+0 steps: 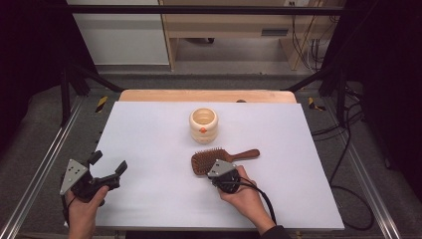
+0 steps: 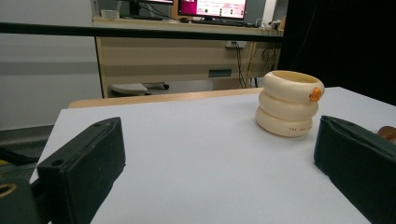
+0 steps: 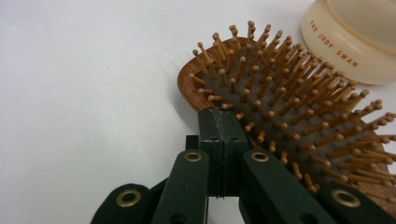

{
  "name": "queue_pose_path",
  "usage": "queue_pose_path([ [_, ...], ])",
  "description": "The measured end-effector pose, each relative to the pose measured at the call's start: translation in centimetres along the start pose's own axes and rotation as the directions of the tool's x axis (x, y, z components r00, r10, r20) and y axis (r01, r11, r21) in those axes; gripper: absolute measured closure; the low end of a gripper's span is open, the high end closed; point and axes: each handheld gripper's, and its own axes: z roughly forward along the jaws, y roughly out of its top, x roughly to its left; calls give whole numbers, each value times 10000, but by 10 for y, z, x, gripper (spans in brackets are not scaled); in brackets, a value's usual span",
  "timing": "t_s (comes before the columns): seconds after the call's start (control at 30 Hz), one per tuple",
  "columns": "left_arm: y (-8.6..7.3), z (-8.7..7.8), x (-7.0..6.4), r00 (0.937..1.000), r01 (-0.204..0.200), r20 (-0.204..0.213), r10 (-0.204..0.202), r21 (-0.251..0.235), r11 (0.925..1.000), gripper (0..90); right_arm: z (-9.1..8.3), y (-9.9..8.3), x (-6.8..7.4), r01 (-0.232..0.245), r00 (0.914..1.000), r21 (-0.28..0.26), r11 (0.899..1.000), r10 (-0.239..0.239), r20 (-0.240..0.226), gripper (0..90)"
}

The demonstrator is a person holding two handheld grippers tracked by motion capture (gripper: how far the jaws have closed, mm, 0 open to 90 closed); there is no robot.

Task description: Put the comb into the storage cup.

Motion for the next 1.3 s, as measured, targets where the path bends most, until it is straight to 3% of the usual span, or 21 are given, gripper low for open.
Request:
queue_pose_path([
  [0.67,0,0,1,10000,-4,-51,4,13,10000,20,5,4,-2,-150,9999,-44,9999,150,13,900],
  [1.3,0,0,3,10000,-29,-89,29,12,10000,21,16,14,-1,-299,9988,-22,9996,299,393,900],
])
